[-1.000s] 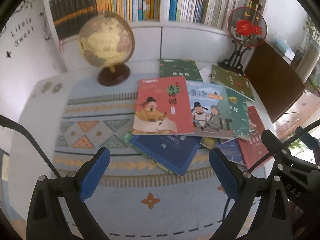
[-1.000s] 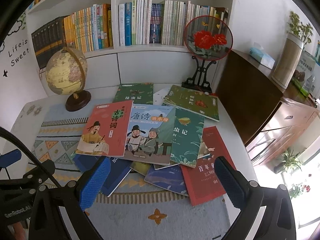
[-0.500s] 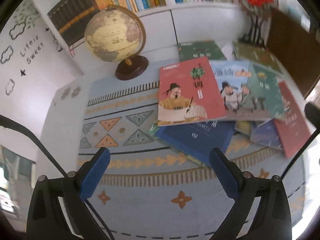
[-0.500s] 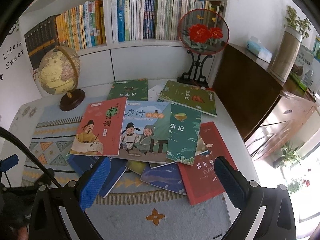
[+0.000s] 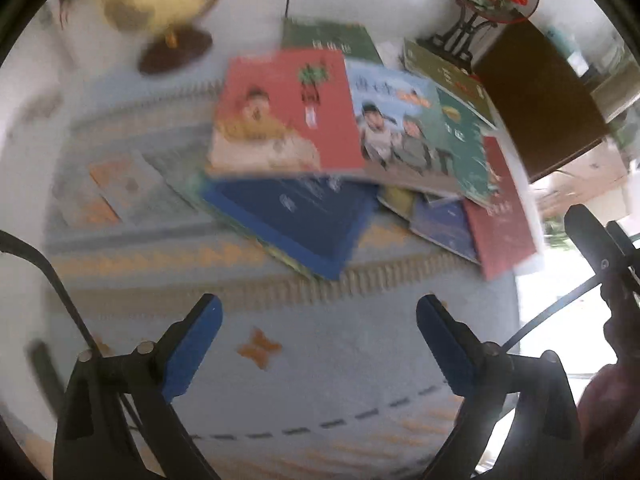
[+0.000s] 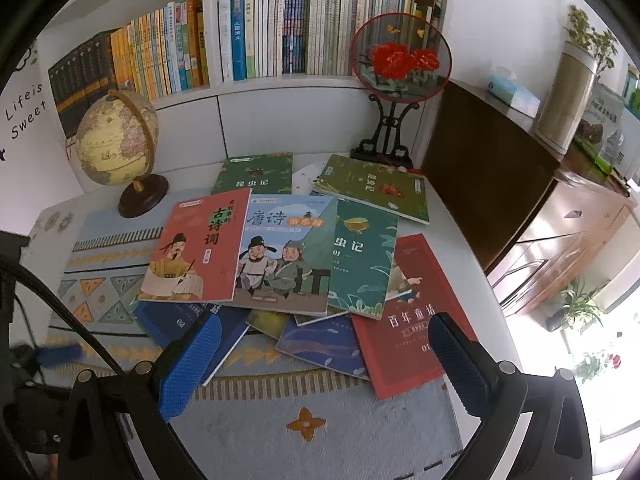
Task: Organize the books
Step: 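Move both tools over the pile of books toward the red book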
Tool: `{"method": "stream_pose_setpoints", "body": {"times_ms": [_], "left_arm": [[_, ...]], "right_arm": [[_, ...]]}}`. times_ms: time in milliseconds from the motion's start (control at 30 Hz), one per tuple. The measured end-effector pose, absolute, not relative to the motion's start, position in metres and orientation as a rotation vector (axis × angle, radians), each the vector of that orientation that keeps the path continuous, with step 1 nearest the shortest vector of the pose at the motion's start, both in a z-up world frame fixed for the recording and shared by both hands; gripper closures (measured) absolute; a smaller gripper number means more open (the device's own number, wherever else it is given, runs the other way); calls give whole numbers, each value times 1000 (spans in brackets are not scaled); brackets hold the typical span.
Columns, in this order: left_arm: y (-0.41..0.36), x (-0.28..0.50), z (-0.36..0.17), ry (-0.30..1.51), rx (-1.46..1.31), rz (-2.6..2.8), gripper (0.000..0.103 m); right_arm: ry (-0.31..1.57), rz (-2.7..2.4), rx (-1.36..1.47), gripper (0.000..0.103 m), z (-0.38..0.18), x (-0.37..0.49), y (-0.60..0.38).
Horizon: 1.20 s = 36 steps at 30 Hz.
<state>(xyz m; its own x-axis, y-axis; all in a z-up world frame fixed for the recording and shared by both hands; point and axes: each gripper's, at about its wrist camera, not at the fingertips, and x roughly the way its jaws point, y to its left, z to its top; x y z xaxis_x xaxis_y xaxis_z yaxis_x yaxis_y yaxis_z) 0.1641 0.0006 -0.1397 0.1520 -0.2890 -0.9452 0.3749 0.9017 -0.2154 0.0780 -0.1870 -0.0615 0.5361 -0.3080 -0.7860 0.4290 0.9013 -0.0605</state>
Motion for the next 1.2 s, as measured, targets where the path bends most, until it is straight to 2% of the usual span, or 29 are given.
{"method": "stream_pose_setpoints", "body": {"times_ms": [100, 333, 667, 900, 1033, 1200], "left_arm": [[3, 157, -146, 1322, 93, -432, 9], [21, 136, -87, 1072, 124, -336, 9], [17, 86, -75, 1052, 97, -333, 7], [8, 41, -53, 879, 165, -288, 7], [7, 36, -48, 875, 155, -287, 7], [-1, 32, -48, 867, 186, -288, 7]], "right_arm": [[917, -435, 148, 0, -65, 73, -185], [894, -409, 123, 0, -59, 62, -173], [898, -367, 91, 0, -51, 11, -160], [835, -349, 69, 0, -37, -27, -155], [772, -344, 107, 0, -25, -42, -159], [784, -350, 126, 0, -27, -46, -164]]}}
